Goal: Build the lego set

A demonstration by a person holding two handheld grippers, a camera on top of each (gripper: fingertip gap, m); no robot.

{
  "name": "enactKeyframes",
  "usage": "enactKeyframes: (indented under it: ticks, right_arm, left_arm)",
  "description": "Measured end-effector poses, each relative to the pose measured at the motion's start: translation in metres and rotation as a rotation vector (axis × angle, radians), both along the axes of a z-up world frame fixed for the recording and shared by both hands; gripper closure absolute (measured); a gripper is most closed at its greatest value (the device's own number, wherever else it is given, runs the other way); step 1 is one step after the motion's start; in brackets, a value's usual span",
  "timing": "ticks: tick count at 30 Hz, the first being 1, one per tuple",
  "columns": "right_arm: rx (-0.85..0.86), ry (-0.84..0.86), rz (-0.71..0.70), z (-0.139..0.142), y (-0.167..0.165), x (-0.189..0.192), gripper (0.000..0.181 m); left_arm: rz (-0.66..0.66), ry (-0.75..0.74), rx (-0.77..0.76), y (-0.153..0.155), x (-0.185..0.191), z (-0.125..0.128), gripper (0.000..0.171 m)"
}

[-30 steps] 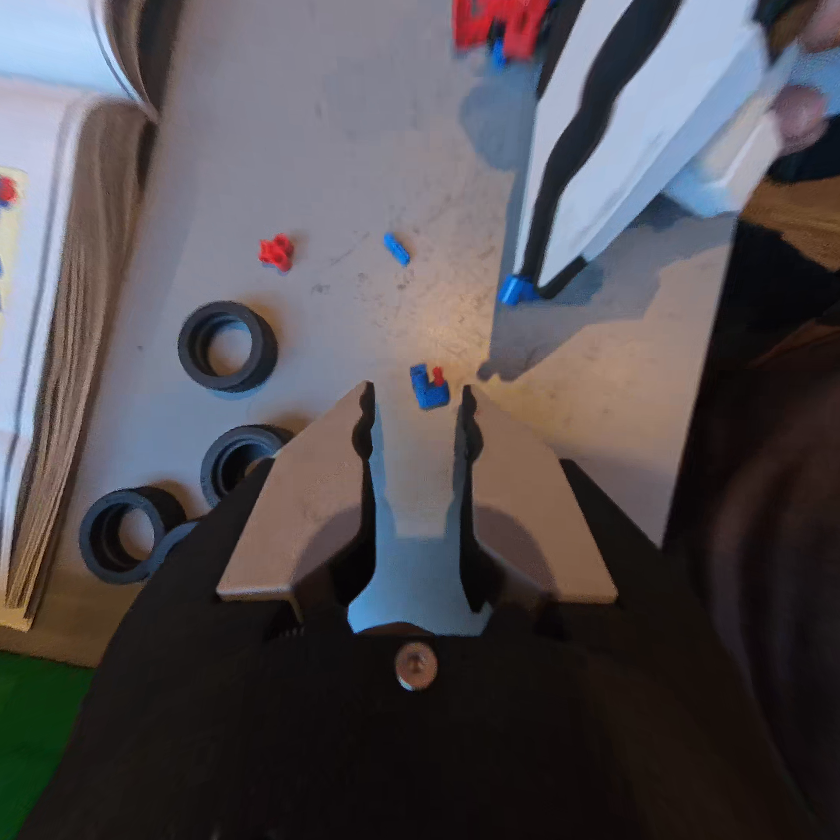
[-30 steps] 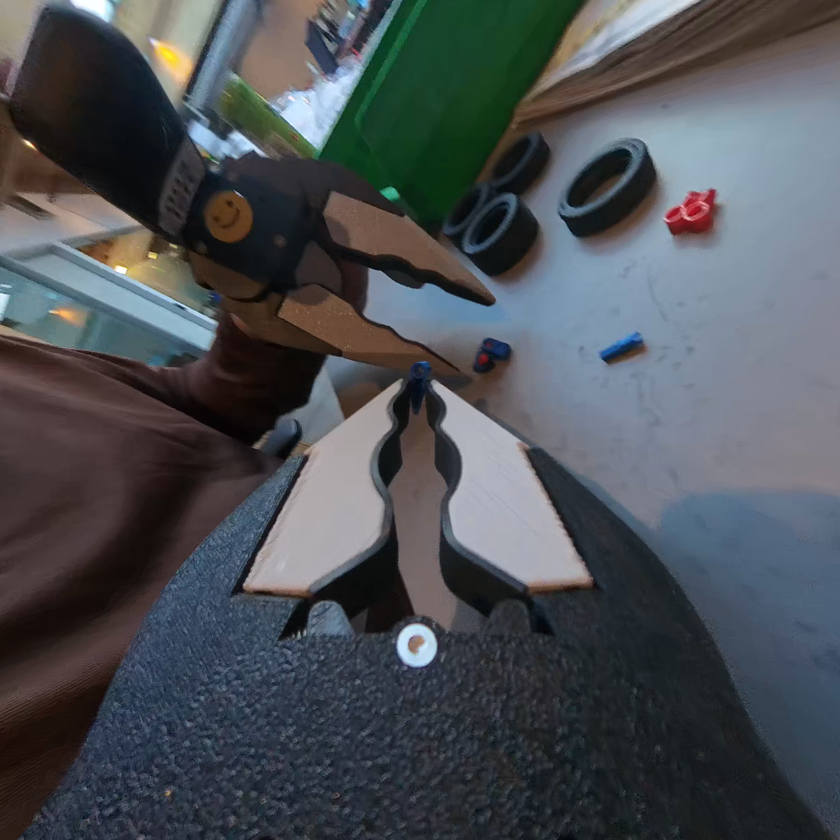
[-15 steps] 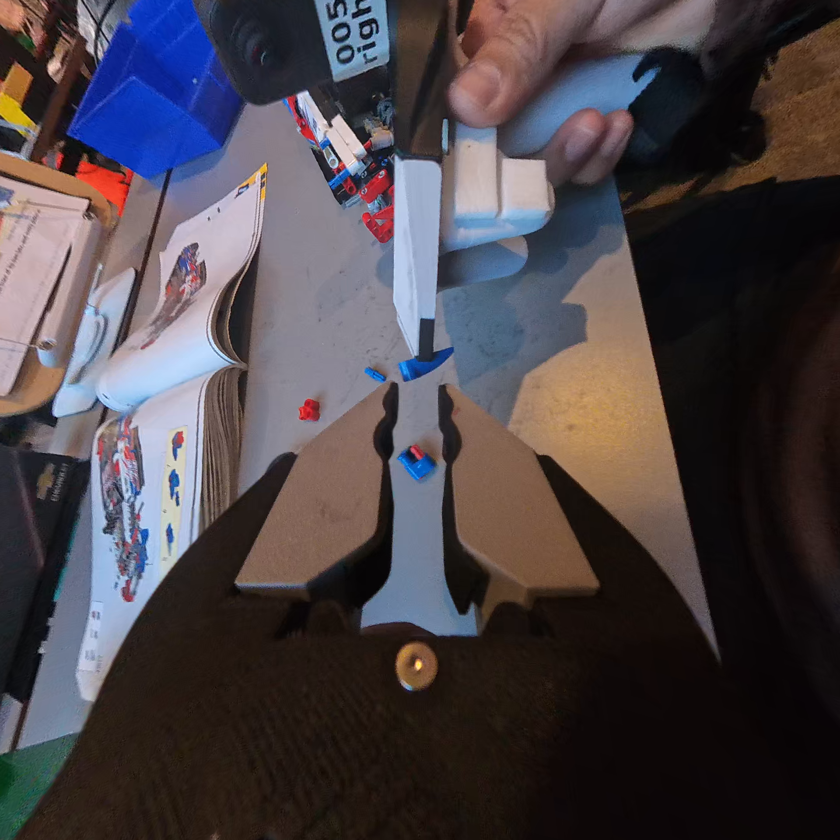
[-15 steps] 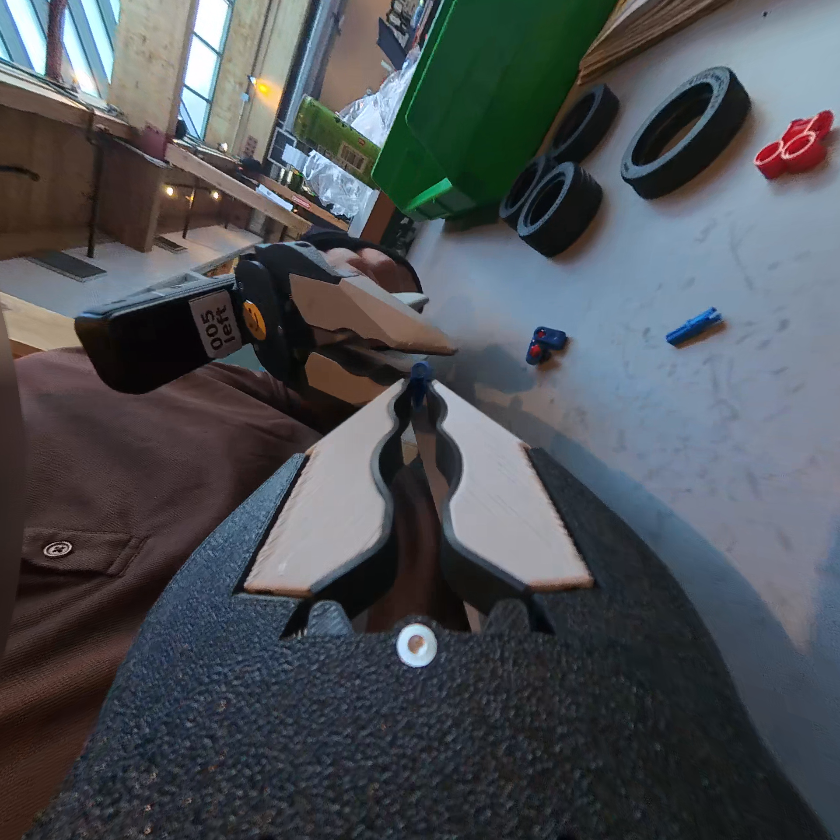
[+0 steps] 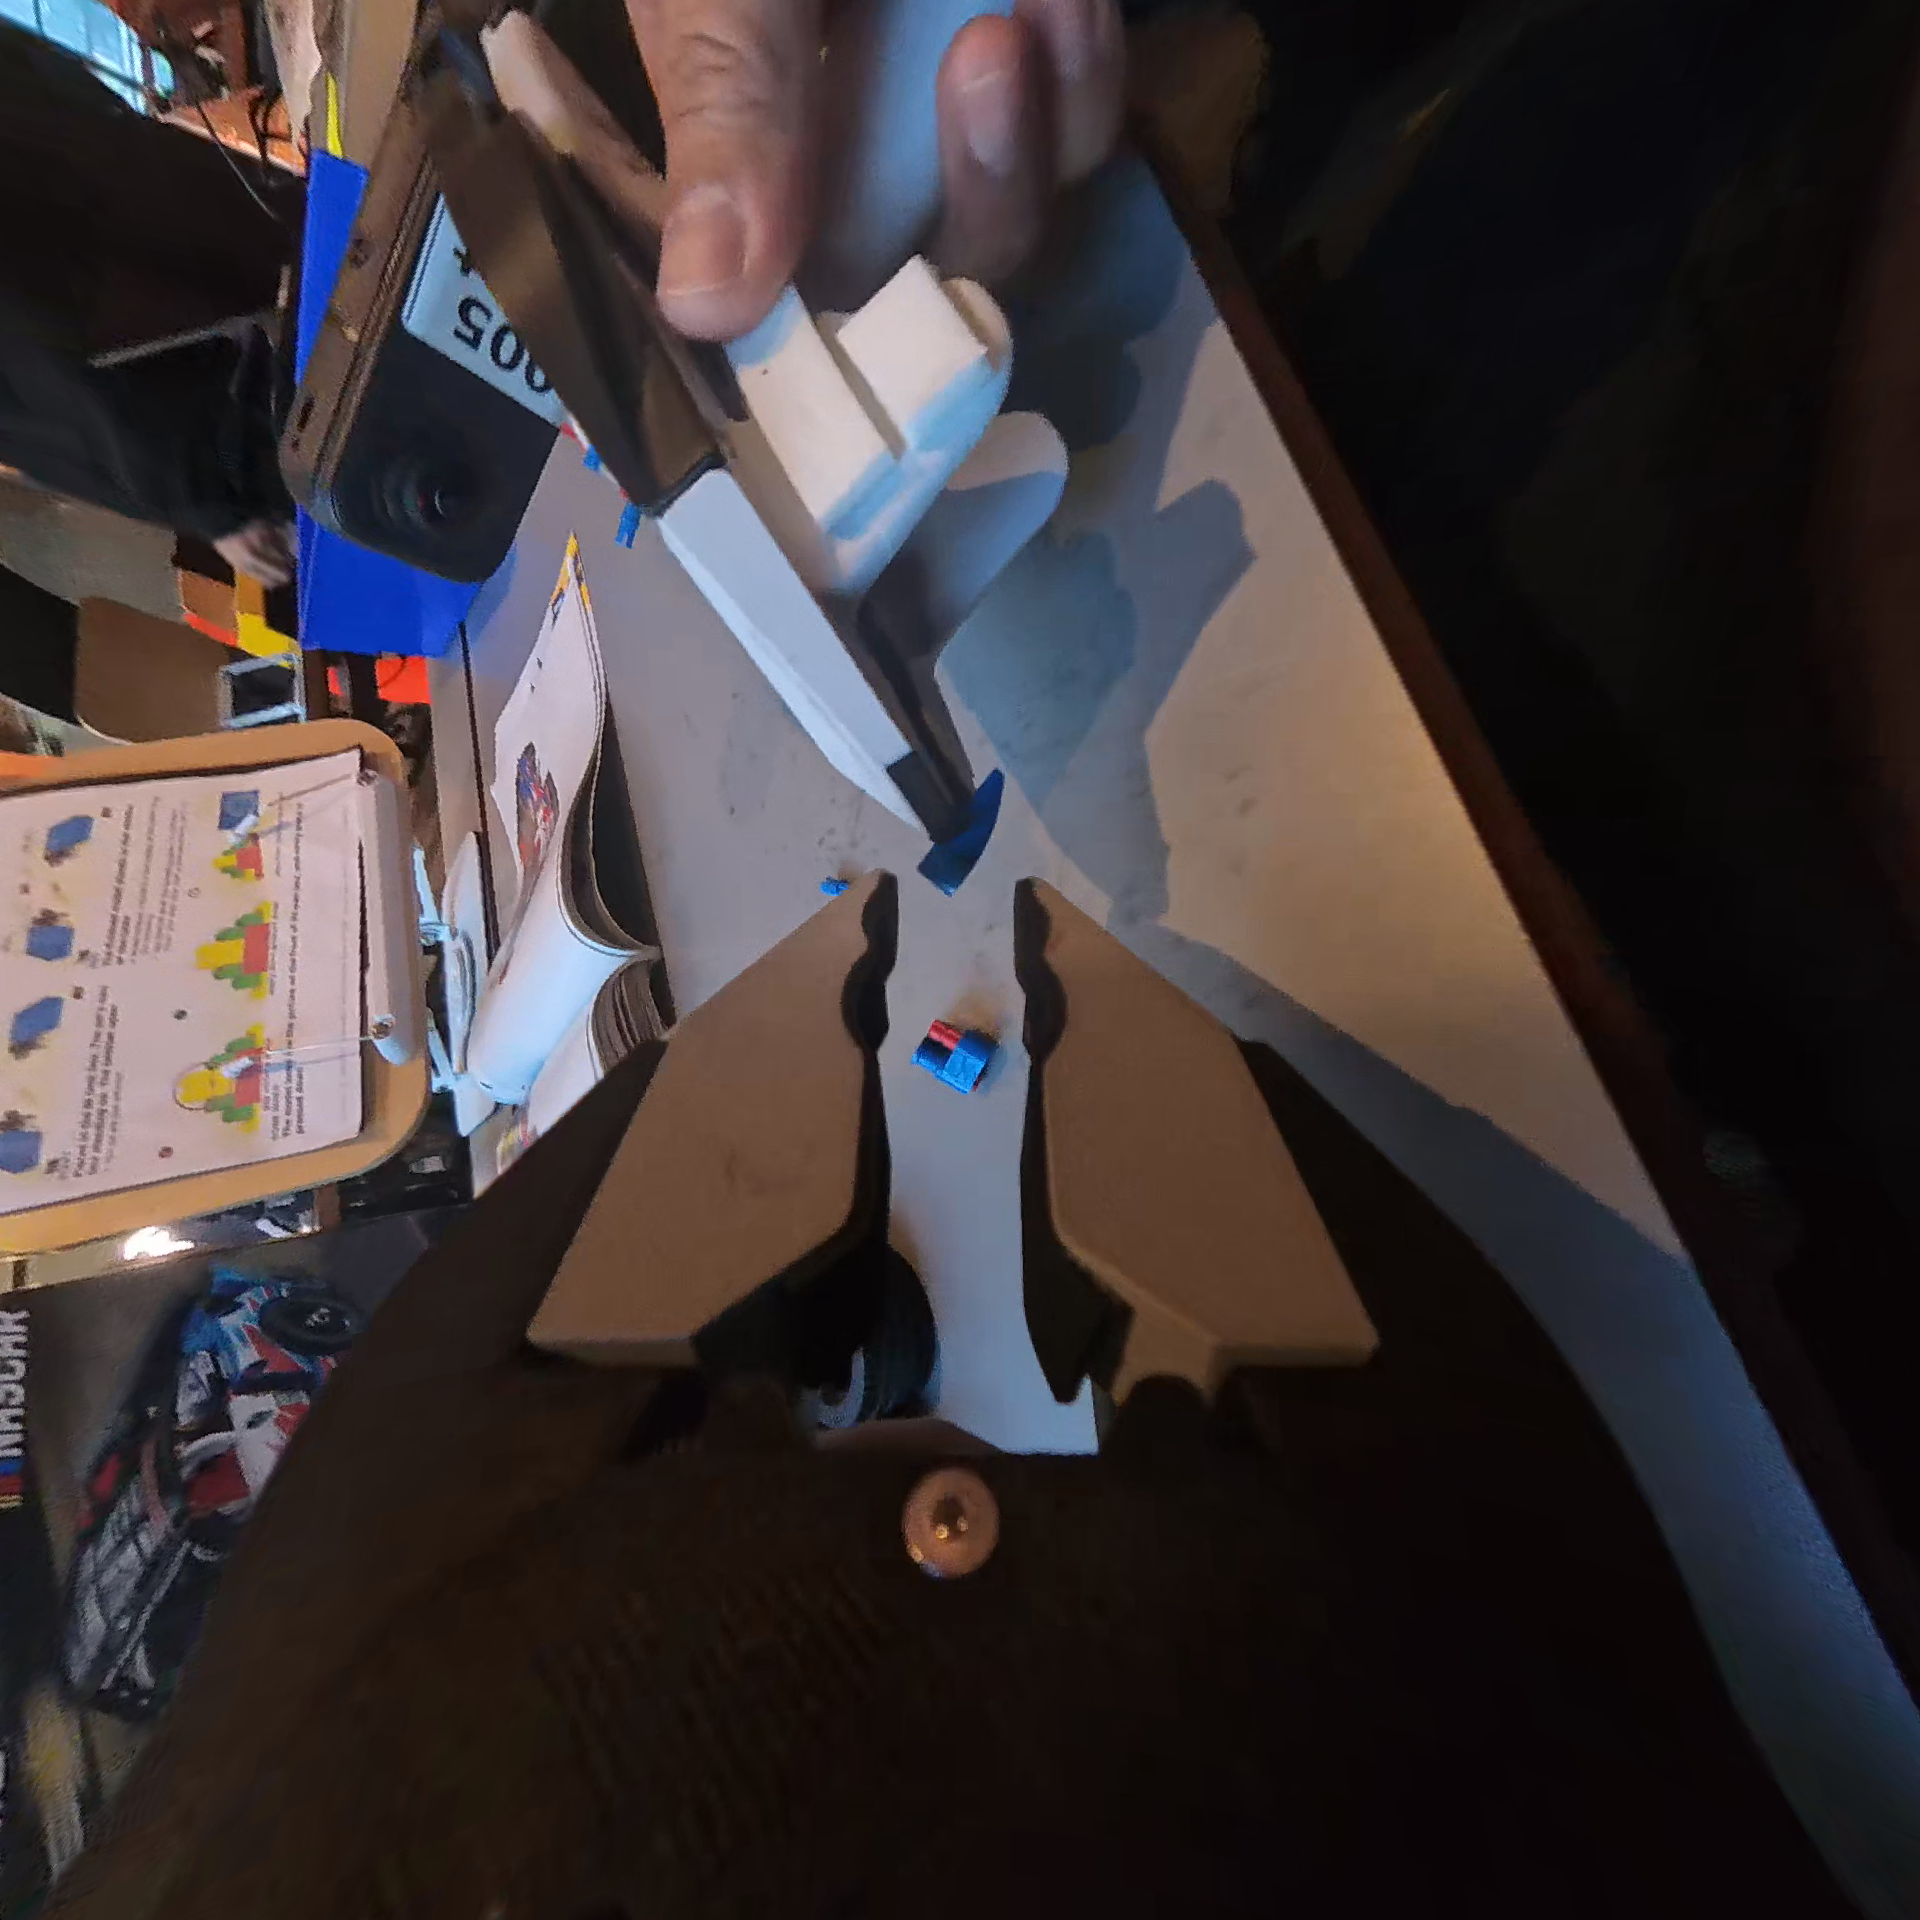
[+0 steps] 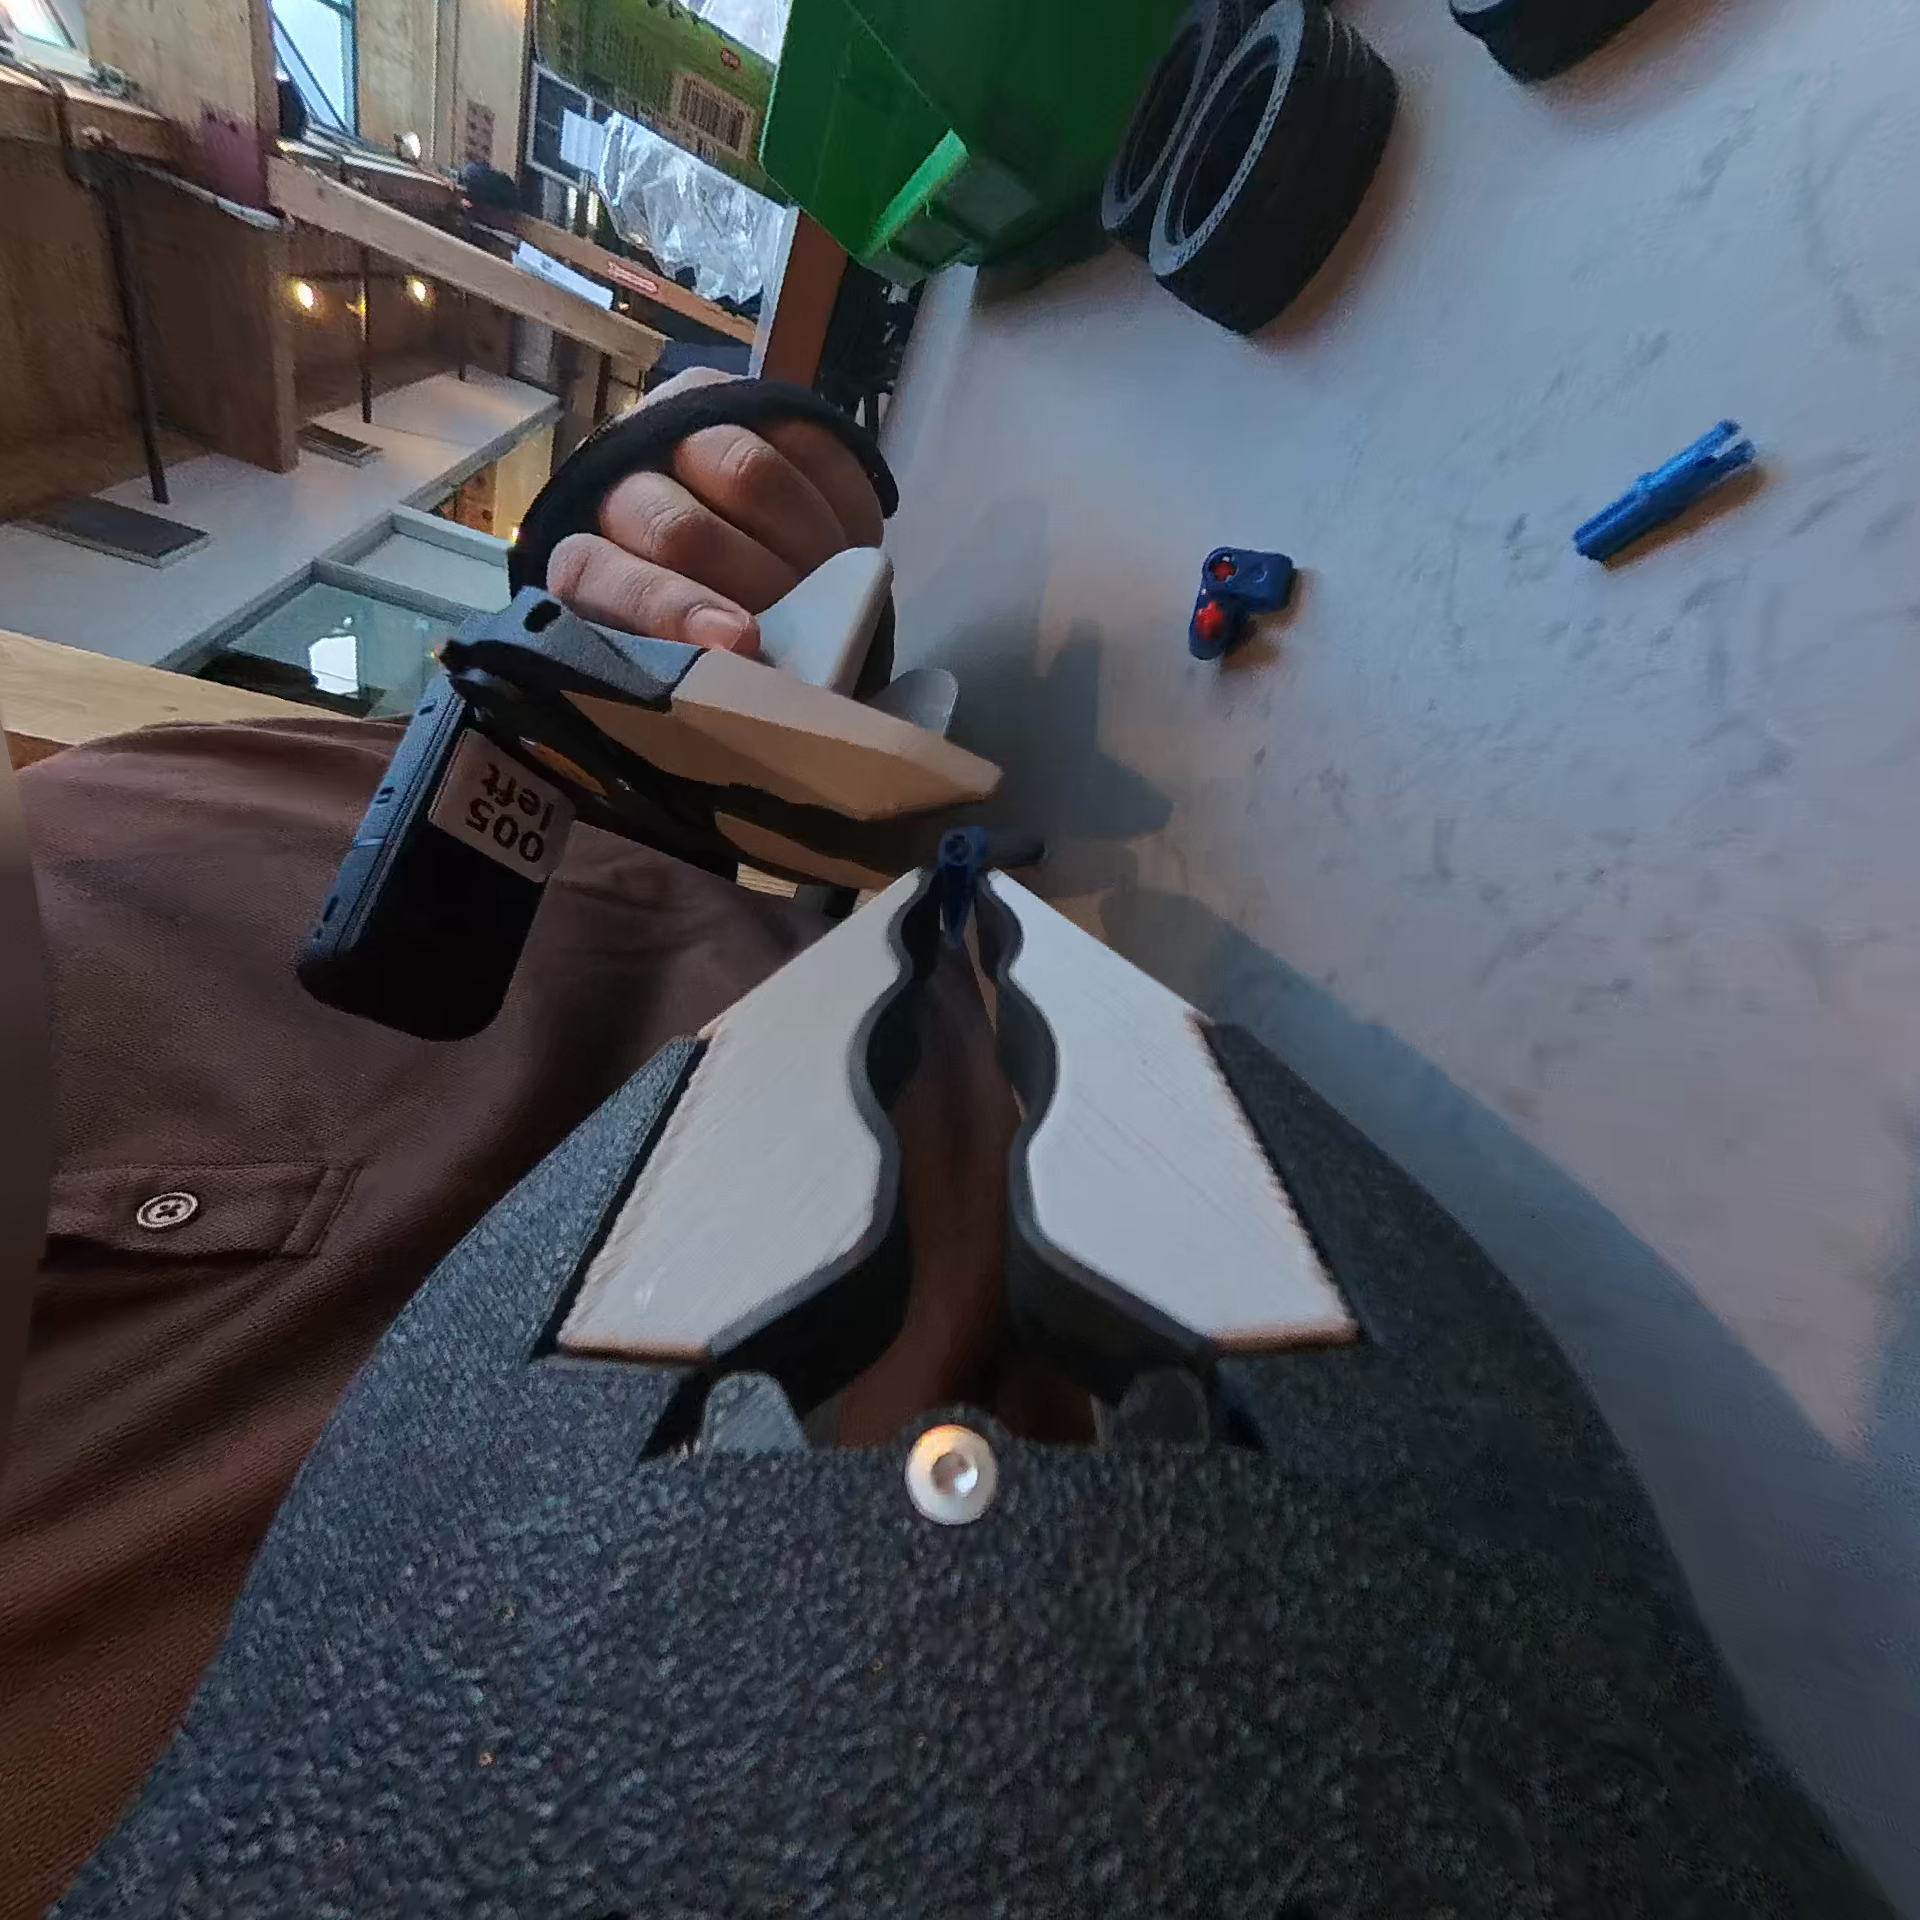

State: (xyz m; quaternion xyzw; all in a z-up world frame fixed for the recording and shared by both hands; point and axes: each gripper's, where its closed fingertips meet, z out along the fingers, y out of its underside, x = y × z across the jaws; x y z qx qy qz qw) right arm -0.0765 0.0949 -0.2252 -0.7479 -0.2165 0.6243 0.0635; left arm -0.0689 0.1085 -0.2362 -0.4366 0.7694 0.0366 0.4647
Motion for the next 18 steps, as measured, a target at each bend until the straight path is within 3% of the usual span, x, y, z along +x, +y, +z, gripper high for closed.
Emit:
enactKeyframes:
  ticks: [8,18]
  right_arm:
    - [0.031,-0.025,0.0,-0.003,0.001,-0.001,0.175]
    - [0.31,-0.156,-0.046,-0.005,0.015,0.002,0.167]
  left_arm:
    - [-0.019,0.023,0.063,0.0,0.001,0.0,0.164]
    - [0.053,0.005,-0.127,0.002,0.003,-0.009,0.165]
